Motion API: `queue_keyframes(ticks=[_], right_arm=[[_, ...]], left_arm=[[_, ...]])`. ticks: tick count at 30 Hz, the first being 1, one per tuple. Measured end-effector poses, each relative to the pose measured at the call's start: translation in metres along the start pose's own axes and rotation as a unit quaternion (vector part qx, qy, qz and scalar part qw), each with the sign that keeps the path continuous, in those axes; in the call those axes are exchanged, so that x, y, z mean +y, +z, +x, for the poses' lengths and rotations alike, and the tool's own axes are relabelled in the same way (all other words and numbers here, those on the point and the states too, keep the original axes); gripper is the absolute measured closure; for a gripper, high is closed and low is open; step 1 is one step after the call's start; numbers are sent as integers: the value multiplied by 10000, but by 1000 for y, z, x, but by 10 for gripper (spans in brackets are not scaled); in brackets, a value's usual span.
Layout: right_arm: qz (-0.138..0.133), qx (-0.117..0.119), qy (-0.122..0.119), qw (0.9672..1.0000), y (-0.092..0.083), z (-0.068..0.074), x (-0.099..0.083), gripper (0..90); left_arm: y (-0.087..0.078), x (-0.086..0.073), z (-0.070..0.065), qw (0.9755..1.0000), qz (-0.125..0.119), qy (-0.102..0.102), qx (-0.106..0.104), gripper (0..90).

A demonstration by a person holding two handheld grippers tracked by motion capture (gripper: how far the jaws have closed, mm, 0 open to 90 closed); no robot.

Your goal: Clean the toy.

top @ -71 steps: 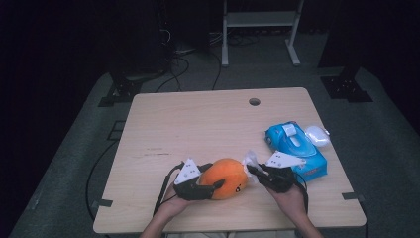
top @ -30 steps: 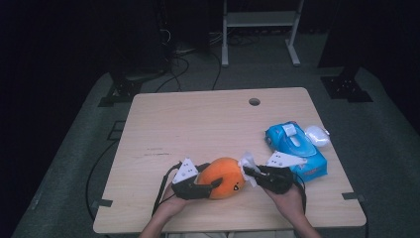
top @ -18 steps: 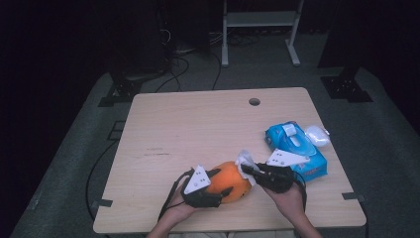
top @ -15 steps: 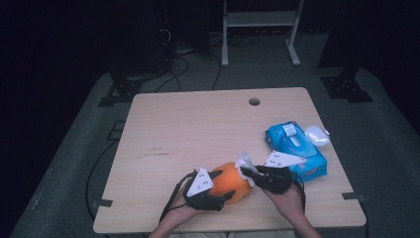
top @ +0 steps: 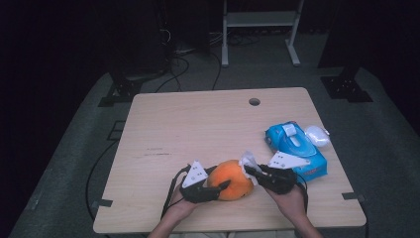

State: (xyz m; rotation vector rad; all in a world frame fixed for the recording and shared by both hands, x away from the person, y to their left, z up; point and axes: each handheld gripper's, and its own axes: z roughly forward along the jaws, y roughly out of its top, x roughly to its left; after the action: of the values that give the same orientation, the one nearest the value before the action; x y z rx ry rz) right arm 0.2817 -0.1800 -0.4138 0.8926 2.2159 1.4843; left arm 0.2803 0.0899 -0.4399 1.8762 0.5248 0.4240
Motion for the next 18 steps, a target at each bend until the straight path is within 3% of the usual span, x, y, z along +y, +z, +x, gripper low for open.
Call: queue_keyframes(ticks=[1,3,4,6,8,10,12,14,18], right_arm=[[-45,-8,-4,10000,-1,0,1,799],[-100,19,-11,9999,-1,1,2,799],[-138,105,-15,9998,0,1,2,799],[-110,102,-104,9998,3,4,2,799],[-40,141,-67,9999,6,3,1,799],[68,113,-18,9999,8,1,-1,799],[131,98,1,9999,9,-1,-4,799],[167,127,48,9998,8,1,-7,799],[193,197,-235,9993,10,18,-3,799]], left_arm=[[2,1,1,9995,-43,308,91,420],[5,-2,4,9971,-152,723,191,424],[5,-5,5,9967,-185,777,146,422],[3,-9,10,9979,-180,624,-61,401],[1,-10,15,9994,-127,249,-179,318],[-1,-11,19,9998,-83,-153,-130,193],[-3,-13,22,9983,72,-558,-128,107],[-6,-16,24,9956,173,-867,-298,125],[-9,-15,22,9965,307,-731,-252,235]])
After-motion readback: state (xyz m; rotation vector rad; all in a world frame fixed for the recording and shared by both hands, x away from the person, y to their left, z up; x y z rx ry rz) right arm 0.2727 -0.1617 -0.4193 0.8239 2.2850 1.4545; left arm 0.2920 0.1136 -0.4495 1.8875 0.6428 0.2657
